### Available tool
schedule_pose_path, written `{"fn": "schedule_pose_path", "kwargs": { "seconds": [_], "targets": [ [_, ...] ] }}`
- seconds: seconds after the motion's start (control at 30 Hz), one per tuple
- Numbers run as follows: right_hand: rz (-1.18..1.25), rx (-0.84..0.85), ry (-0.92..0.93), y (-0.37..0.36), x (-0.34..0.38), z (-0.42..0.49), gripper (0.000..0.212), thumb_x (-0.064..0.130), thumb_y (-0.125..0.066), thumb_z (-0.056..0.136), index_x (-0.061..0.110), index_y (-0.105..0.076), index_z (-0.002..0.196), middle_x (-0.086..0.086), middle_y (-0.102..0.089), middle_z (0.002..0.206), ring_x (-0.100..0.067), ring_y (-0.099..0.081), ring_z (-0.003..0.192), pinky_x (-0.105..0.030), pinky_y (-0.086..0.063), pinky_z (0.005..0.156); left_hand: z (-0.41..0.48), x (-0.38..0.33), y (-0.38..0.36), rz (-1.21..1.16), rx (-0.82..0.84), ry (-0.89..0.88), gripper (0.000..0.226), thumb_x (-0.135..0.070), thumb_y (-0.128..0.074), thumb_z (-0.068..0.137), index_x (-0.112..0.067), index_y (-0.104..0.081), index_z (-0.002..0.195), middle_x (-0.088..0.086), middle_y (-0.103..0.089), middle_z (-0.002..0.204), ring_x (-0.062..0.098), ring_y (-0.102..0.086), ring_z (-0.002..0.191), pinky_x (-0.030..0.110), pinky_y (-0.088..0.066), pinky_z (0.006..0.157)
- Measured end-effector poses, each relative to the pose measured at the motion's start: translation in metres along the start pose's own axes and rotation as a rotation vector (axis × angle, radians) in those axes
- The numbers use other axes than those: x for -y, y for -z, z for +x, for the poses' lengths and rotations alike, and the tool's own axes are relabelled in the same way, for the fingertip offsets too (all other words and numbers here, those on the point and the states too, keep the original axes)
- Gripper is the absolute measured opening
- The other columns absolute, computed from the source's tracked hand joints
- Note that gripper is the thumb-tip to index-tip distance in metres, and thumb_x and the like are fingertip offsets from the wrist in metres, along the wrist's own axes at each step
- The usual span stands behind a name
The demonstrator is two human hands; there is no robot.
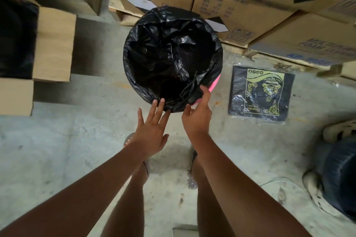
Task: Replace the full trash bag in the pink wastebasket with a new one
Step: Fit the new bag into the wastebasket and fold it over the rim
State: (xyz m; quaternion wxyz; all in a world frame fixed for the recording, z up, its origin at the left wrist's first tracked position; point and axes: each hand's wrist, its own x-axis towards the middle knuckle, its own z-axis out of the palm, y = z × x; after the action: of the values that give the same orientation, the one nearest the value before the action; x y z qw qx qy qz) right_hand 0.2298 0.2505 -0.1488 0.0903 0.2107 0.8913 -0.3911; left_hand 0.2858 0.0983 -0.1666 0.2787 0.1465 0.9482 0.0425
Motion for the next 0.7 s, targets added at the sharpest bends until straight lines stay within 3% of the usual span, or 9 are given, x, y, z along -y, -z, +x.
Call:
{"fn": "schedule_pose_path", "kwargs": {
  "seconds": [0.07,0.13,0.23,0.3,0.4,0.5,0.6,0.7],
  "targets": [
    [-0.024,0.005,0.085,0.003,-0.002,0.005,0.066,-0.004,-0.051,0.088,0.029,-0.040,0.144,-0.013,-0.068,0.120,-0.028,-0.071,0.092,-0.032,-0.055,0.086,0.004,-0.001,0.000,0.018,0.024,-0.014,0.082,-0.050,-0.046,0.092,-0.016,-0.008,0.155,0.016,0.026,0.160,0.034,0.022,0.148,0.070,-0.011,0.112],
    [0.002,-0.070,0.138,0.004,-0.004,0.012,0.048,-0.006,-0.054,0.087,0.014,-0.064,0.130,-0.016,-0.069,0.124,-0.028,-0.073,0.095,-0.019,-0.054,0.087,0.008,-0.003,0.003,0.043,0.029,-0.013,0.083,-0.052,-0.046,0.091,-0.017,-0.007,0.155,0.017,0.025,0.160,0.035,0.022,0.148,0.073,-0.008,0.110],
    [0.101,-0.158,0.056,0.006,-0.002,0.023,0.020,0.001,-0.067,0.087,0.005,-0.077,0.105,-0.014,-0.077,0.101,-0.019,-0.075,0.082,0.008,-0.038,0.076,0.016,-0.006,0.010,0.065,0.013,-0.014,0.084,-0.055,-0.045,0.090,-0.018,-0.008,0.155,0.020,0.024,0.159,0.040,0.024,0.146,0.074,-0.003,0.109],
    [0.155,-0.174,0.038,0.006,-0.001,0.026,0.015,0.005,-0.070,0.087,0.006,-0.079,0.099,-0.011,-0.078,0.089,-0.005,-0.069,0.078,0.011,-0.035,0.073,0.023,-0.005,0.016,0.048,-0.023,-0.023,0.082,-0.055,-0.048,0.088,-0.017,-0.016,0.153,0.021,0.021,0.160,0.042,0.021,0.146,0.072,-0.005,0.111],
    [0.248,-0.185,-0.037,0.005,0.000,0.027,0.014,0.015,-0.071,0.087,0.009,-0.078,0.097,-0.009,-0.078,0.088,0.001,-0.069,0.072,0.005,-0.042,0.069,0.033,-0.002,0.020,0.048,-0.041,-0.108,0.080,-0.054,-0.049,0.087,-0.011,-0.024,0.150,0.017,0.019,0.161,0.043,0.016,0.147,0.067,-0.006,0.115],
    [0.318,-0.223,-0.079,0.009,-0.004,0.033,0.017,0.019,-0.077,0.084,0.010,-0.073,0.098,-0.001,-0.076,0.085,0.011,-0.069,0.071,-0.004,-0.050,0.066,0.038,0.002,0.015,0.024,0.010,-0.168,0.079,-0.054,-0.045,0.090,-0.011,-0.019,0.151,0.013,0.020,0.162,0.041,0.018,0.147,0.064,-0.004,0.117],
    [0.395,-0.168,-0.185,0.015,-0.013,0.043,0.036,0.013,-0.079,0.083,0.014,-0.056,0.110,-0.010,-0.076,0.092,-0.016,-0.077,0.080,-0.035,-0.064,0.067,0.039,0.004,0.015,0.005,0.026,-0.176,0.073,-0.053,-0.041,0.093,-0.013,-0.022,0.150,0.012,0.018,0.163,0.039,0.017,0.148,0.063,-0.004,0.117],
    [0.369,-0.153,-0.230,0.013,-0.020,0.050,0.032,0.008,-0.073,0.088,0.009,-0.060,0.117,-0.014,-0.076,0.097,-0.018,-0.076,0.093,-0.046,-0.064,0.071,0.036,0.006,0.019,-0.135,-0.048,-0.200,0.059,-0.042,-0.044,0.096,-0.012,-0.036,0.146,0.013,-0.004,0.164,0.038,0.004,0.150,0.062,-0.007,0.118]
  ]
}}
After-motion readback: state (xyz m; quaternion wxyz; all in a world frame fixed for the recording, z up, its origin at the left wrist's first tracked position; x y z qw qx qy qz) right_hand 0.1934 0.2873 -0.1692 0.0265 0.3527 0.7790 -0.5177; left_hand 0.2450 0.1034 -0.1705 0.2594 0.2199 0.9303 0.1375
